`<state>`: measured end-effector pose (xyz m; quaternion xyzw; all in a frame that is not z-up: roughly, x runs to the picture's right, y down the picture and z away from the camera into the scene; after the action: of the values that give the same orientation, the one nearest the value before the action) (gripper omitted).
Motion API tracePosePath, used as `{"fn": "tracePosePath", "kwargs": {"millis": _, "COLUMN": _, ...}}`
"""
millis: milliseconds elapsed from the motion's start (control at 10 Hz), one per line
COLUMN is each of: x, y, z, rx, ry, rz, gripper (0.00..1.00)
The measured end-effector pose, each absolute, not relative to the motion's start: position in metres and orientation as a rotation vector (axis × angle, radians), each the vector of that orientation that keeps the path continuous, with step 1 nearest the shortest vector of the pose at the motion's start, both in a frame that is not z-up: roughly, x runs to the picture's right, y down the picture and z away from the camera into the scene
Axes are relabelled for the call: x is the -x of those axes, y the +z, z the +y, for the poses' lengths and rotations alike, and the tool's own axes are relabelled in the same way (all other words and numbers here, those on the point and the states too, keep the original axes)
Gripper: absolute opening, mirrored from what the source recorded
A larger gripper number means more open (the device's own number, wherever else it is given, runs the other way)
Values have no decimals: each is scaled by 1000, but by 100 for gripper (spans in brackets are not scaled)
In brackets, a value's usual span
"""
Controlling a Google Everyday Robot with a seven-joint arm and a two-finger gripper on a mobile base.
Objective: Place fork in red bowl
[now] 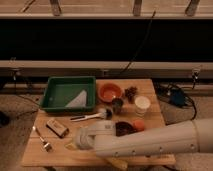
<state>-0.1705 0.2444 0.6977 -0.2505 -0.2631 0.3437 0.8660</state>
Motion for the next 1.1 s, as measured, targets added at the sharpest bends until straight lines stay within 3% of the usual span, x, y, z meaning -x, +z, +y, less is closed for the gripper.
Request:
{"fn": "tracePosePath", "kwargs": {"millis": 400, "x": 216, "y": 693, "z": 252, "rx": 593, "ry": 654, "rz": -610, "gripper": 65}}
{"fn": "tracePosePath", "kwargs": {"millis": 1100, "x": 216, "y": 694, "z": 253, "rx": 591, "ry": 640, "rz": -608, "gripper": 65}}
